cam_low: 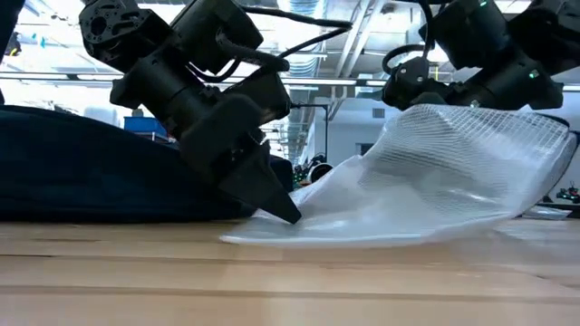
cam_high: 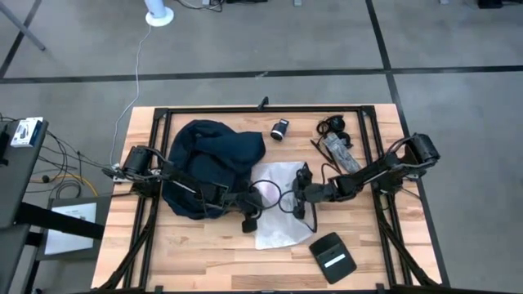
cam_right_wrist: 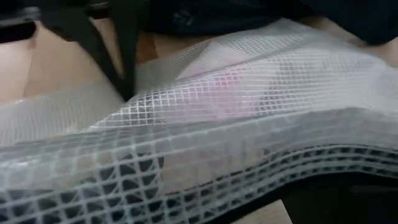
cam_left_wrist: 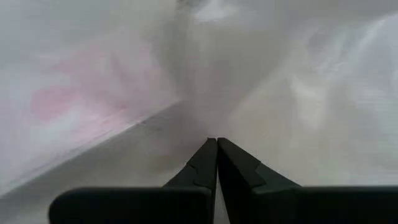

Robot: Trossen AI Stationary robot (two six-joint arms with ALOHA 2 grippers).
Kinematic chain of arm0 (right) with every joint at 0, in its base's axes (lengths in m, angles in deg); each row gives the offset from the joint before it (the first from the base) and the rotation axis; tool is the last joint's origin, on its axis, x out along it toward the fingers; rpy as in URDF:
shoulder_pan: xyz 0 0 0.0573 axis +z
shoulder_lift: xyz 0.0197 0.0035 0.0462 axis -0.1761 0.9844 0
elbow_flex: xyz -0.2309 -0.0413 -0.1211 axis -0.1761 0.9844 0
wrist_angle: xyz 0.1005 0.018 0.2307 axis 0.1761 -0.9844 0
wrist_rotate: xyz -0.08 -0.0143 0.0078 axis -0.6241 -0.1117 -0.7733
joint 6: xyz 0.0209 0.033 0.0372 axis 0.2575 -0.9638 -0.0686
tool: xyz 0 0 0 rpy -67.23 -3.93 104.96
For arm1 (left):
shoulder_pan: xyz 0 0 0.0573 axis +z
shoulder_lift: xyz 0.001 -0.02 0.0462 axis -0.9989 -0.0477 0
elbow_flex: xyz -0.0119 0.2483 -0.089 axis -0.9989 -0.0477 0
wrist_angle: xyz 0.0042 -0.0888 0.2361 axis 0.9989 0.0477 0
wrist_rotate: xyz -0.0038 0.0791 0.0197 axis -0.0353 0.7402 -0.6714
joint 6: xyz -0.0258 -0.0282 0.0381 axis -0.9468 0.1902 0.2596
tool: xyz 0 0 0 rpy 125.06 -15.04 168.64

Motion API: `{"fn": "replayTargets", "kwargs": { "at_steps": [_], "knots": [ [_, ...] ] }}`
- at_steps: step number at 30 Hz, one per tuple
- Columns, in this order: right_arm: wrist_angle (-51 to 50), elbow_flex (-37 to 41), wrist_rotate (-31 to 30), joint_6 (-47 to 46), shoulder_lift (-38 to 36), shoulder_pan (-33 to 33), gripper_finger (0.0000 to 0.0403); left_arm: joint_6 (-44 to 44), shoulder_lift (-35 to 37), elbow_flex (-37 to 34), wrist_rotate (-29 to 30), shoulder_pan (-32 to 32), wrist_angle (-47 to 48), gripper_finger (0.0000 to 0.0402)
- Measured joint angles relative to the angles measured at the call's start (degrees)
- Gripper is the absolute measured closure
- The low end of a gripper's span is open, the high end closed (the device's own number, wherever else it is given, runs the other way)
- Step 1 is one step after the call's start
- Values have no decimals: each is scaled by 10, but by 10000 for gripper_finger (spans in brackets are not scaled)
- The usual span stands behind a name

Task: Unpack backpack
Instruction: Remove the red game card from the white zip lock bag

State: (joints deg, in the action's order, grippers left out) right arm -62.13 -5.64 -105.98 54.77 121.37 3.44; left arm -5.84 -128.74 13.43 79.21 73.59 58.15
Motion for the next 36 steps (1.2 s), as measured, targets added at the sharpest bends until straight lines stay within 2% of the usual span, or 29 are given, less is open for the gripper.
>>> {"fn": "replayTargets", "kwargs": {
  "at_steps": [6,10,18,21,23,27,30,34,36],
  "knots": [
    [28,0,2,81,0,-11,133,15,0,0,-5,-2,-1,402],
    [63,0,36,125,0,-25,133,24,0,0,-5,-1,0,402],
    [66,0,104,108,0,-66,133,-2,0,0,-10,-13,1,402],
    [38,0,105,121,0,-62,133,-16,0,1,-40,-23,1,402],
    [7,0,95,150,0,-57,133,-24,0,1,-57,-33,1,402],
    [-58,0,19,222,0,-42,133,-31,1,1,-62,-46,1,402],
    [-97,-1,3,276,-1,-29,133,-39,1,1,-61,-47,7,402],
    [-138,-3,-29,285,-3,-11,133,-51,1,1,-58,-49,13,402],
    [-146,-3,-68,286,-3,-2,133,-52,2,2,-56,-50,16,402]
  ]
}}
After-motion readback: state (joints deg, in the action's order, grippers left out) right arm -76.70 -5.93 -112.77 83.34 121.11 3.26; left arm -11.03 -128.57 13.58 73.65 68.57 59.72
